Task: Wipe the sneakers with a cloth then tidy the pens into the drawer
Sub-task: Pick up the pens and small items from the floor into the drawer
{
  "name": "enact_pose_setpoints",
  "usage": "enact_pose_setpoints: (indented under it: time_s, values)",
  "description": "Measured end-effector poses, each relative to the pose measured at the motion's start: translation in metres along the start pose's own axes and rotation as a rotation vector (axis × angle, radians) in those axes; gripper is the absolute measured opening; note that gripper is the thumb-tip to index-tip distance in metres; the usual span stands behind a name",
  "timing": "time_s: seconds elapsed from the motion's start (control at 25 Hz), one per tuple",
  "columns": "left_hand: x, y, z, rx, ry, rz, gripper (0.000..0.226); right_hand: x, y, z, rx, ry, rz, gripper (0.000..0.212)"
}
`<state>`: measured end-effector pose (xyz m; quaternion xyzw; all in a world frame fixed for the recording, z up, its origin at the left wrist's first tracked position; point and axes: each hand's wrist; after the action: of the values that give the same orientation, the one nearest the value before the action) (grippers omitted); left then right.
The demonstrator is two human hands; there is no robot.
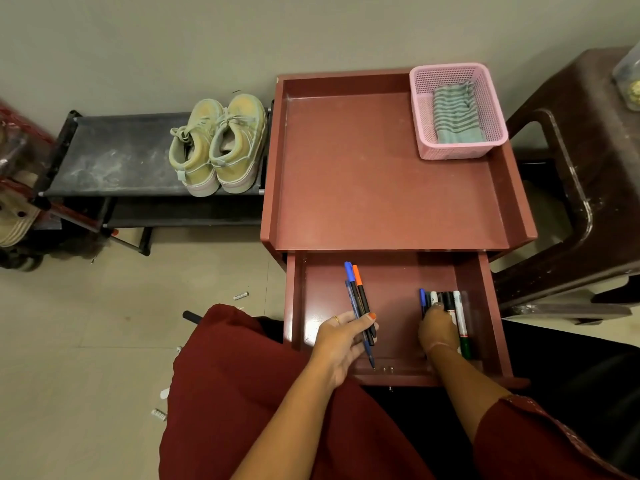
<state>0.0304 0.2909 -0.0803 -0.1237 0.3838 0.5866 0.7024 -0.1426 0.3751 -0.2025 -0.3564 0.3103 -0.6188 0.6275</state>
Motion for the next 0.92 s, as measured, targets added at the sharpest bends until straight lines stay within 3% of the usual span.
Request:
enact_pose_setpoints:
  time_s: [0.16, 0.24, 0.36, 0.44, 0.56, 0.72, 0.84, 0.92]
  values:
    - [0.001, 0.0, -0.002, -0.004, -0.007, 0.011, 0.021, 0.004, -0.006, -0.004, 0.123, -0.086, -0.031, 0.017]
    - [0.001, 0.001, -0.002, 0.002, 0.0, 0.009, 0.021, 0.014, -0.018, 0.009, 0.443, -0.11, -0.342, 0.012]
    - [0.001, 0.003, -0.001, 0.019, 0.021, -0.027, 0.018, 0.026, -0.047, 0.043, 1.046, -0.074, -0.6, 0.037]
    - [0.002, 0.003, 0.0, 0.024, 0.028, -0.064, 0.017, 0.031, -0.054, 0.055, 1.203, -0.11, -0.659, 0.044]
    - [0.003, 0.004, 0.0, 0.025, 0.033, -0.105, 0.013, 0.033, -0.054, 0.062, 1.211, -0.132, -0.699, 0.04]
    - [0.005, 0.004, 0.001, -0.01, 0.032, -0.124, 0.009, 0.03, -0.047, 0.057, 1.193, -0.01, -0.89, 0.028]
    - [0.005, 0.003, -0.001, -0.047, 0.039, -0.11, 0.015, 0.031, -0.034, 0.04, 0.822, 0.109, -0.911, 0.006]
    - [0.006, 0.003, -0.002, -0.058, 0.036, -0.087, 0.019, 0.029, -0.022, 0.022, 0.455, 0.047, -0.581, 0.015]
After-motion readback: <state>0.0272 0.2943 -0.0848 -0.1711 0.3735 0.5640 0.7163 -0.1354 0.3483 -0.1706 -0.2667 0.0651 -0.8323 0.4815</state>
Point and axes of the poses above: each hand's wrist, its own z-axis away from the middle knuckle, its own y-axis out of the palm, x = y × z, and after that the axes turned 15 degrees about y, right-handed
